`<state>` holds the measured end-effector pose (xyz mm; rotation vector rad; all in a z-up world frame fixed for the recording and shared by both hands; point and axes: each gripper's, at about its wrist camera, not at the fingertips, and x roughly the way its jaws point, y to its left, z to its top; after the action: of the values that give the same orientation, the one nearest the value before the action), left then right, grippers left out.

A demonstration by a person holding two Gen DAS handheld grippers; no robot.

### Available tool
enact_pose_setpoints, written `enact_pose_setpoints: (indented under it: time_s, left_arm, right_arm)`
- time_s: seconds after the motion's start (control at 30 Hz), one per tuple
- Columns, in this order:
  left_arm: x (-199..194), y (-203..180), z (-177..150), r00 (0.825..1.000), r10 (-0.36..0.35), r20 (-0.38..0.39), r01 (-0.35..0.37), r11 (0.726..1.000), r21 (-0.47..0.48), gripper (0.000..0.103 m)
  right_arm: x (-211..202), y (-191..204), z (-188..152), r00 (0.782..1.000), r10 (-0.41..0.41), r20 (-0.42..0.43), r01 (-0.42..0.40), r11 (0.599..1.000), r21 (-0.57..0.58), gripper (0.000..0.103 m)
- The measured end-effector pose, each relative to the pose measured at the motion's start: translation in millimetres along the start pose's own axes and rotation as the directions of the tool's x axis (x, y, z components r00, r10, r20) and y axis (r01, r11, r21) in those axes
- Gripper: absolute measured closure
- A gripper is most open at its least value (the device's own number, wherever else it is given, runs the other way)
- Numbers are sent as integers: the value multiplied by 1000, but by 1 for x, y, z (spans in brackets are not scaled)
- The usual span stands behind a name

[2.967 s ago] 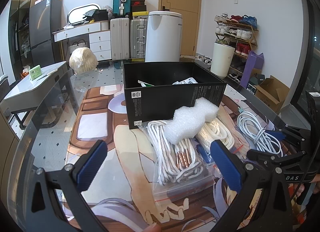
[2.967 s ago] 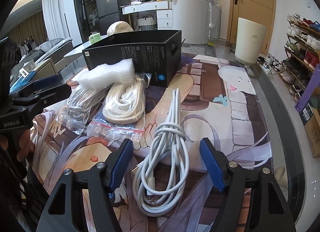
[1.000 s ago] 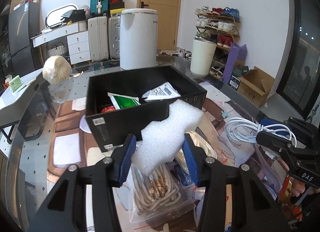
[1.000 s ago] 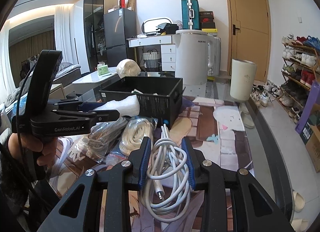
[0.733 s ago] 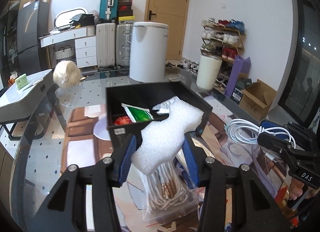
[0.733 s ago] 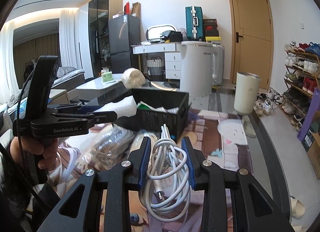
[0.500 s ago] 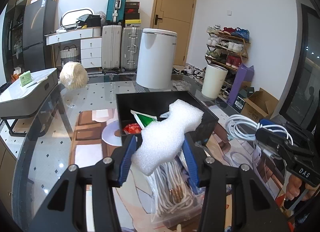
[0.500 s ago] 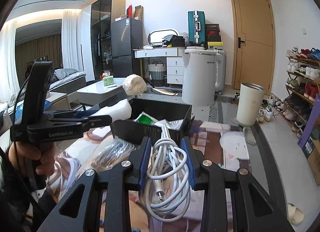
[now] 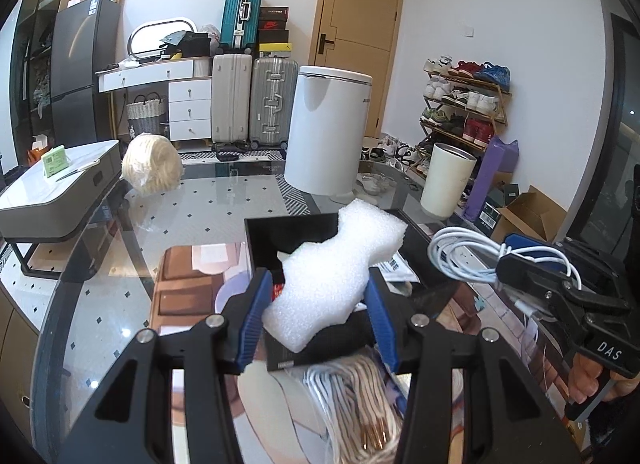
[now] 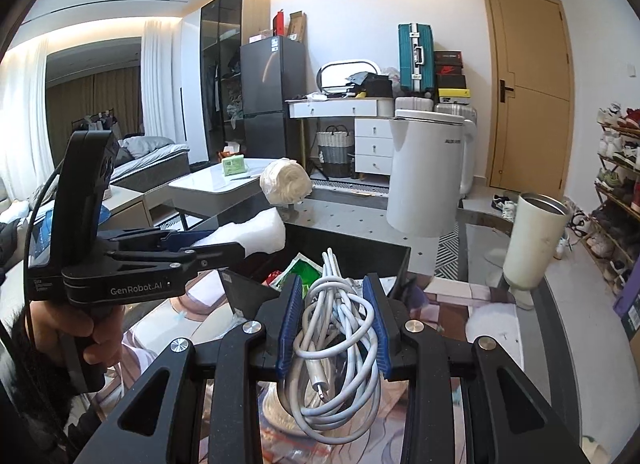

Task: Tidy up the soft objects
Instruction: 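Lower the foam and cable into the black box and open both tools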

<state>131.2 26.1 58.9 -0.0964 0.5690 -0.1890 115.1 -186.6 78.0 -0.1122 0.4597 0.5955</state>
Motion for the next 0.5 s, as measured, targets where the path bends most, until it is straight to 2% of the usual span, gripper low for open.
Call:
enact_pose_setpoints:
  time_s: [0.5]
  left_arm:
    - [52,0,17,997,20,-68,-18,999,34,56]
  right_arm:
    - [68,-2,20,996,20,-81,-28,995,-98,71]
